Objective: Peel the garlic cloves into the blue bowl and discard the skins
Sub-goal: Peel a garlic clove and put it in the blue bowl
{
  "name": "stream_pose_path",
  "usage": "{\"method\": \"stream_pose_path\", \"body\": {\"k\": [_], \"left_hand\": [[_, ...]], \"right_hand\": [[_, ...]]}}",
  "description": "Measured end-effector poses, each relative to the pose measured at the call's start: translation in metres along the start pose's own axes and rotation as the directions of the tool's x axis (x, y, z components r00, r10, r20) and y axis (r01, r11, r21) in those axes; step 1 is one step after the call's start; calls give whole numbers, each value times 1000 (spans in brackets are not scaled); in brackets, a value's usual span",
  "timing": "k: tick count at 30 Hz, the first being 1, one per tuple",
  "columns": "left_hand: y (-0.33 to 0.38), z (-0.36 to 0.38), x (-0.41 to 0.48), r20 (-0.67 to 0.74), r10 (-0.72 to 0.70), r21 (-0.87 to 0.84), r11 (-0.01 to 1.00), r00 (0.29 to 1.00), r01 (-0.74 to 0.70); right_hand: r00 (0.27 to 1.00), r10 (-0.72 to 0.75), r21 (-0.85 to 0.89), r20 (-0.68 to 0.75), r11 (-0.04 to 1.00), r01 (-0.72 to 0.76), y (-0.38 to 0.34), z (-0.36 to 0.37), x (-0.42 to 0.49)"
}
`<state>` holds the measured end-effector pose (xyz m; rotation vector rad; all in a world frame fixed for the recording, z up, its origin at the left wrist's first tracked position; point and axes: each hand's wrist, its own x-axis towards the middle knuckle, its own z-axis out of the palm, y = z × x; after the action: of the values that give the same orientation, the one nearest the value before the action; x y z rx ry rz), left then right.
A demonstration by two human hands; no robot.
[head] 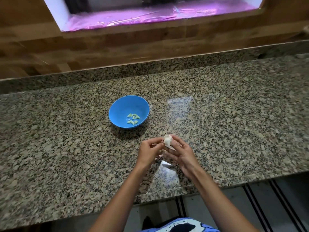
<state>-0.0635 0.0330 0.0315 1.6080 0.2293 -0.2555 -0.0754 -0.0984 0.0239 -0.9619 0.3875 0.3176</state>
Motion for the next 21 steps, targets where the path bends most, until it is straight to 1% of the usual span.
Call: {"method": "stream_pose_path", "body": {"k": [2,3,4,5,6,7,9,10,12,13,14,15,16,17,18,21], "left_hand": [[2,1,0,-7,-69,-133,989,998,67],[3,2,-1,-1,-95,-199,976,995,93],[4,3,-3,4,-104,-248,963,995,101],[2,3,-4,3,-88,-246,965,996,86],[2,3,-5,7,-71,-240,968,997,71],[2,3,-6,10,-62,-229,971,998,63],[3,2,-6,33,-87,-254,963,996,93],[3,2,-6,47,-112,-279,953,993,120],[2,1,-4,51,-135,-276,950,990,144],[0,0,-2,33,-114,-232,966,993,119],[-2,0,-1,0,-65,-140,988,998,64],[-5,-1,1,-36,11,-3,1000,999,-11],[-6,-1,2,-47,87,126,989,995,-80],[-6,0,2,-38,140,218,968,989,-129],[-4,0,2,-25,163,268,952,986,-150],[1,1,3,5,176,309,936,984,-169]], "right_hand": [[990,-127,-142,-64,983,117,3,2,0],[972,-219,-249,-87,949,191,5,2,0],[945,-317,-376,-83,888,265,7,1,1],[916,-398,-493,-45,807,326,8,1,2],[894,-448,-573,1,732,368,10,0,2],[883,-468,-614,27,690,384,11,-2,3],[894,-448,-612,19,702,364,12,-4,5],[906,-423,-591,12,728,348,12,-4,6],[934,-358,-507,22,801,319,12,-4,7],[941,-337,-469,26,827,309,13,-4,7],[943,-332,-450,20,839,305,13,-4,7],[941,-337,-449,8,840,305,13,-4,7],[938,-347,-457,-1,834,308,13,-5,6],[933,-359,-475,-3,822,315,13,-6,6],[928,-371,-499,0,805,322,12,-7,6],[911,-413,-563,7,751,345,12,-11,6]]}}
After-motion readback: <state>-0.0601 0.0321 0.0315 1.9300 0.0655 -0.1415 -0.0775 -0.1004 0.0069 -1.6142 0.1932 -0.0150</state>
